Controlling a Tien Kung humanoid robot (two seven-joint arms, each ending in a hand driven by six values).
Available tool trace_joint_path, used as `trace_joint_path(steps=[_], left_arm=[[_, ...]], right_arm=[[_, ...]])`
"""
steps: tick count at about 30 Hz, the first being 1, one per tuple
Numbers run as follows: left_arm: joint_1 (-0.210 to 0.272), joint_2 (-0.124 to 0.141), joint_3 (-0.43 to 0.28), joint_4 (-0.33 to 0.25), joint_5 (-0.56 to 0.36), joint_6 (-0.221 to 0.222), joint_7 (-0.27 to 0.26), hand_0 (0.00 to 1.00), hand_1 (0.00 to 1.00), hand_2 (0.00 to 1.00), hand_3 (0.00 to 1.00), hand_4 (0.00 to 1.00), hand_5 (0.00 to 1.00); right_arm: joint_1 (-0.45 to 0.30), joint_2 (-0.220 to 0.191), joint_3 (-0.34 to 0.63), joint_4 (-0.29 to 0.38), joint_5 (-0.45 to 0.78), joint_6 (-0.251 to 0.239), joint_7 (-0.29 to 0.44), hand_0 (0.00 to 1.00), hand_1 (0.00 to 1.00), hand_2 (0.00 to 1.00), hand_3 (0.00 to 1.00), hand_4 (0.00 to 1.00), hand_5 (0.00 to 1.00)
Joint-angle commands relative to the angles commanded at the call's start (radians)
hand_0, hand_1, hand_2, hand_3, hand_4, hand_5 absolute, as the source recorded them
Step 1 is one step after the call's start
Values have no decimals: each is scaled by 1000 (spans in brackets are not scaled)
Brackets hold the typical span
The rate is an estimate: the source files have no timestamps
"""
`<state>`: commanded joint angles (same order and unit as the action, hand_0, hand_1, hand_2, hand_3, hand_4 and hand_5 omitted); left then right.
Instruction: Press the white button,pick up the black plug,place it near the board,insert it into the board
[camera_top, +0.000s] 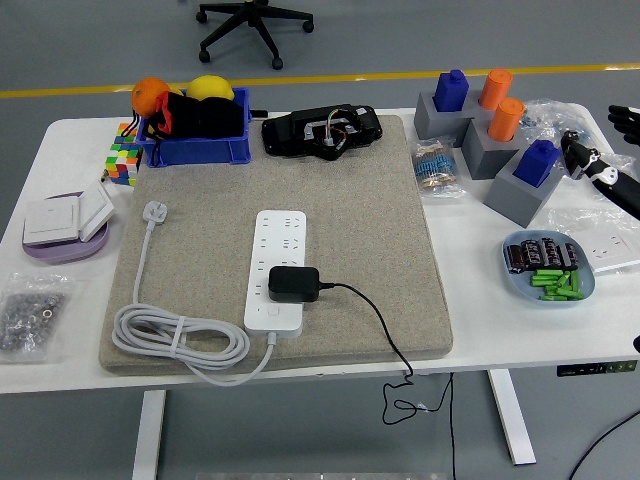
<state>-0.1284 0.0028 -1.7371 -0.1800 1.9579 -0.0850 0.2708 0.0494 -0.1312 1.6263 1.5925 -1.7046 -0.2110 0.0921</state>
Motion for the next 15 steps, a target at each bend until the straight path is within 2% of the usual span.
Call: trace_joint_path(steps=[2,3,8,9,15], left_arm=[[0,1,-2,0,5,0,1,625,630,636,691,557,388],[0,1,-1,0,4,0,0,625,630,636,690,557,387],[-1,1,0,0,4,0,0,625,630,636,690,557,387],[-1,1,1,0,2,0,0,626,630,635,690,557,382],[1,-1,12,0,-8,-1,-1,625,630,635,689,557,384]], right_arm=[[-1,1,5,3,-2,2,-4,759,733,724,732,998,533],[-4,3,10,7,-4,5,-7,755,723,709,707,959,441],[-11,9,17,14,-6,13,-12,755,723,709,707,959,441],[-13,10,16,15,-6,12,-12,734,694,678,668,916,386],[-17,16,10,20,-9,10,-12,728,691,680,665,906,373]])
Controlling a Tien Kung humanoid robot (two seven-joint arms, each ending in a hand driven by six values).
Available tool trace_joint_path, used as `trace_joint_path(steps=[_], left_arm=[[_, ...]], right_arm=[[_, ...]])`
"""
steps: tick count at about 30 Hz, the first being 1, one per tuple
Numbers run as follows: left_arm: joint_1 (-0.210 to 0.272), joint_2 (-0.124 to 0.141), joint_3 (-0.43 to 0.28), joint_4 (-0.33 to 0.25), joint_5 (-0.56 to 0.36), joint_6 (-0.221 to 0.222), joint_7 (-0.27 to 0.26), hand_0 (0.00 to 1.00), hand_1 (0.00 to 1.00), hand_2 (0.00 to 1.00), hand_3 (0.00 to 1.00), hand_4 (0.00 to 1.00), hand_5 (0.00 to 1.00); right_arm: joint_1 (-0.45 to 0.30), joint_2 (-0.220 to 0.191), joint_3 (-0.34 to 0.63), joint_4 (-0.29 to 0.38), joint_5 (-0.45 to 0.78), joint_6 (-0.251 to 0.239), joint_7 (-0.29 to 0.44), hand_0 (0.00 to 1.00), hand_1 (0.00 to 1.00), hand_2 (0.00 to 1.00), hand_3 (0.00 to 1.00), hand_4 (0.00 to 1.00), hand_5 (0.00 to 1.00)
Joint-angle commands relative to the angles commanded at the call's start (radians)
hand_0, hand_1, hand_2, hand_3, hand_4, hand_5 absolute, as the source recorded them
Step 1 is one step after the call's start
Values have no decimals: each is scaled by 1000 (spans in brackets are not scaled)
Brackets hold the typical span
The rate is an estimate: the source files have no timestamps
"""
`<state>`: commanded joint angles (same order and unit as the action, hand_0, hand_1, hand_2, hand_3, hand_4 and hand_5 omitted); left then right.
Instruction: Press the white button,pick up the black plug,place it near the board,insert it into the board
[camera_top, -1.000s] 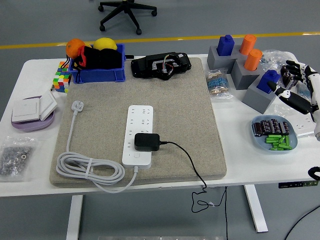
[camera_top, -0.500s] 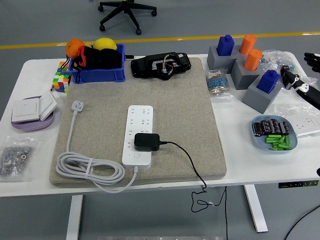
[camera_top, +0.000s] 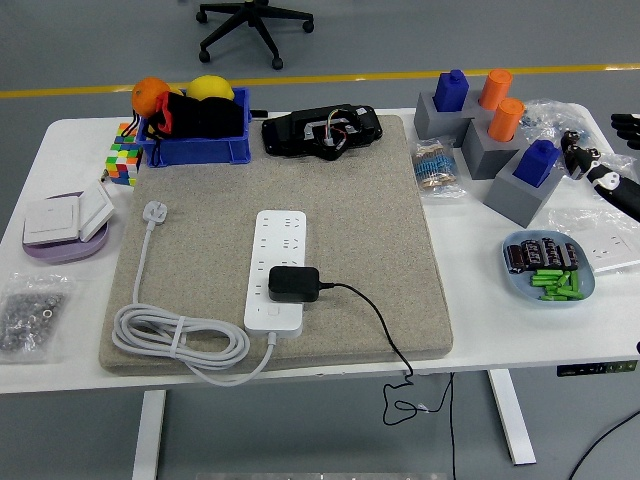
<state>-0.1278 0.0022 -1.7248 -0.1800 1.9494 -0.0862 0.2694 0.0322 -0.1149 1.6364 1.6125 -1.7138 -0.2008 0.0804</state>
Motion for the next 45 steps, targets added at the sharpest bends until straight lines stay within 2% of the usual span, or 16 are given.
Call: trace_joint_path(steps=[16,18,29,33,37,45], left_arm=[[0,14,0,0,17,-3,0,626,630,636,689,558,381],[2,14,2,0,15,-3,1,626,630,636,688,558,379],[10,10,-6,0,30,-8,5,626,630,636,688,558,378],[8,13,15,0,3,-6,-3,626,630,636,688,559,378],[9,16,-1,0,21,-6,0,626,631,636,689,559,379],[18,5,-2,0,7,-4,2,626,631,637,689,559,379]], right_arm=[[-5,3,-10,6,-9,9,-14,718,680,681,667,918,397],[-4,1,-15,4,-9,11,-16,685,667,674,660,926,408],[3,3,-21,-4,-9,16,-16,686,664,673,654,912,384],[-9,3,-17,-5,-7,18,-17,686,663,672,650,895,364],[-8,1,-20,-6,-5,18,-15,685,657,672,649,894,363],[-16,0,-12,-5,-6,20,-17,685,655,670,648,887,354]])
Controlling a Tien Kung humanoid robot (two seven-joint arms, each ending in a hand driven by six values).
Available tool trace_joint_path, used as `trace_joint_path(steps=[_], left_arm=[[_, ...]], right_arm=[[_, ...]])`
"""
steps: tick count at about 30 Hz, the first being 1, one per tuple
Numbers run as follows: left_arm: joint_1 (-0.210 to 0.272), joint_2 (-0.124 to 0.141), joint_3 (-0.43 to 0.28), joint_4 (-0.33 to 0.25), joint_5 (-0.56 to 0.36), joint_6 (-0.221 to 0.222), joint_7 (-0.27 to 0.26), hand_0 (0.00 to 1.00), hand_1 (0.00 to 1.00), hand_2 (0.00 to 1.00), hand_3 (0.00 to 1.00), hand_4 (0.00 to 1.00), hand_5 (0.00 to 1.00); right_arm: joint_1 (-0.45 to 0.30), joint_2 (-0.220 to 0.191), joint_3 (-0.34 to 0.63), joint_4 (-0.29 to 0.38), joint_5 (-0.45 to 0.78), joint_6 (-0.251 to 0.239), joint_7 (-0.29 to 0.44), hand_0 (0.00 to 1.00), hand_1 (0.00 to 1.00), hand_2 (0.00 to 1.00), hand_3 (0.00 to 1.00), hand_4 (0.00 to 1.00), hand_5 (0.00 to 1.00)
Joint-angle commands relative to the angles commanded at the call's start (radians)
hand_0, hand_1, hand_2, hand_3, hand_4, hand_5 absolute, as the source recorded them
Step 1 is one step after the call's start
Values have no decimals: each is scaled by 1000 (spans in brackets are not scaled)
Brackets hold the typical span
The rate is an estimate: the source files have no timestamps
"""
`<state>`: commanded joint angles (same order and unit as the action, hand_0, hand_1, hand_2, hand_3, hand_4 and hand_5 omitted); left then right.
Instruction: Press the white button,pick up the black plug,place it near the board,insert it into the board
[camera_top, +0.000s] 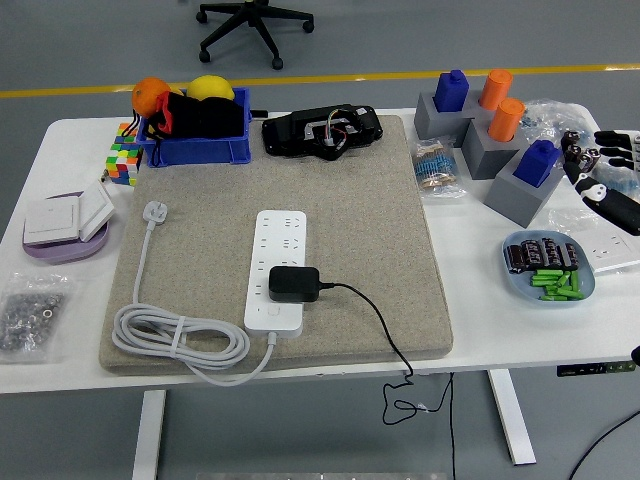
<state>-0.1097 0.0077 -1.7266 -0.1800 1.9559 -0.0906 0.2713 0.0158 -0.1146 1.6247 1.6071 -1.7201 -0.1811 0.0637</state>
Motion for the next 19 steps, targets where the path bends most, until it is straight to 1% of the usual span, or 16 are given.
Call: trace_joint_path(steps=[5,19], left_arm=[[5,-6,-11,0,-1,3,2,627,631,636,688,559,378],[-5,-4,-15,0,-7,6,2,627,631,635,689,559,378]], right_arm=[[4,4,4,0,-2,0,1,677,654,669,645,886,353],[10,7,7,2,-5,3,-5,675,651,663,639,883,350]])
